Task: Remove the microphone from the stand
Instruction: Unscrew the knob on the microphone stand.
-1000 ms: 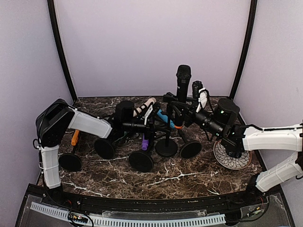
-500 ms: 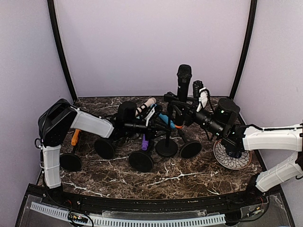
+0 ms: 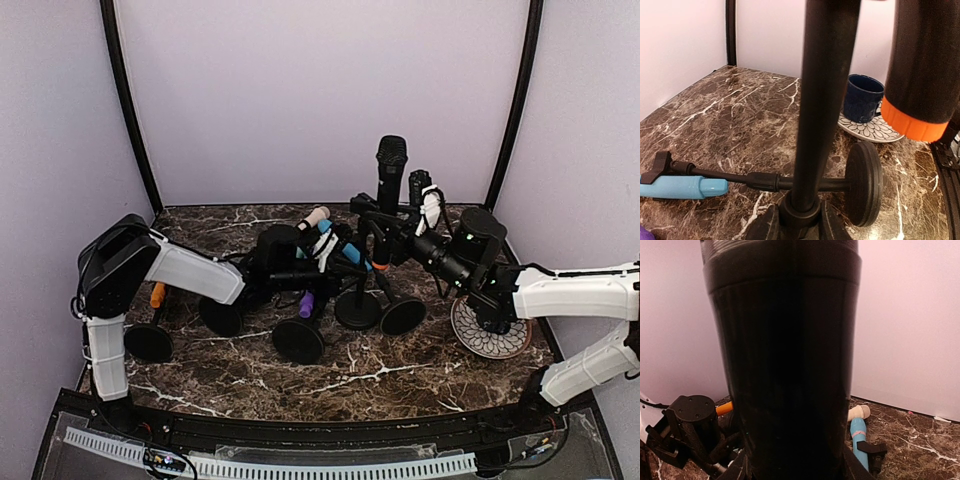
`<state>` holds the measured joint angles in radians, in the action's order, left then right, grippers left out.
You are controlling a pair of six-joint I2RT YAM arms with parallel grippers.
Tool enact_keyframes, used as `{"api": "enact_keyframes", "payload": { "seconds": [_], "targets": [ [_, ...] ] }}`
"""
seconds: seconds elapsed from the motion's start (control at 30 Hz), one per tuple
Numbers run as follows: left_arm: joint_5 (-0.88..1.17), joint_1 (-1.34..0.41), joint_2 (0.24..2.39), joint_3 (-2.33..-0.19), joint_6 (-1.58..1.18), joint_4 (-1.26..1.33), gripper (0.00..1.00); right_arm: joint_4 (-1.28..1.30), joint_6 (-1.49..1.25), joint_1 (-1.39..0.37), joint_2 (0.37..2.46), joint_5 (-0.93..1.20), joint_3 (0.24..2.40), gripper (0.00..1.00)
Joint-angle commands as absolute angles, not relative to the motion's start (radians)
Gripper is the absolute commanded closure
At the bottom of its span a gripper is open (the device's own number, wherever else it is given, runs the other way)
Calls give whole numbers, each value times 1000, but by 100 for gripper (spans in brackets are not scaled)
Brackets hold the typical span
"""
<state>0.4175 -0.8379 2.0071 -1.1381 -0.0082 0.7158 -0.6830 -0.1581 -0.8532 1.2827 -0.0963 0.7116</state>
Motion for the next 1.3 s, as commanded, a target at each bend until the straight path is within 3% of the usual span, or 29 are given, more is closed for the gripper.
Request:
{"api": "enact_keyframes", "payload": {
  "seconds": [0.0, 0.2, 0.47, 0.77, 0.83, 0.93, 1.0, 1.27],
  "targets": [
    [124, -874, 1967, -1116, -88, 611, 100, -702, -162, -888, 1268, -135, 702, 93],
    [-118, -916, 1948, -1154, -262, 493, 100, -696, -159, -912, 1281, -234, 708, 93],
    [-285, -964, 1972, -1235, -399, 326, 100, -694, -166, -947, 1314, -365, 724, 94],
    [-250, -970, 1962, -1209, -380, 338, 99, -725, -119, -953, 1303, -267, 695, 89],
    [-208, -970, 1948, -1186, -339, 370, 90, -719, -108, -952, 1296, -241, 689, 86],
    [-169, -968, 1892, -1128, -286, 442, 67, -698, -97, -951, 1286, -220, 691, 74],
    [-154, -968, 1849, -1080, -261, 473, 56, -686, -97, -951, 1279, -220, 692, 66],
    [-114, -966, 1730, -976, -192, 496, 40, -685, -97, -949, 1258, -230, 696, 41]
  ]
}}
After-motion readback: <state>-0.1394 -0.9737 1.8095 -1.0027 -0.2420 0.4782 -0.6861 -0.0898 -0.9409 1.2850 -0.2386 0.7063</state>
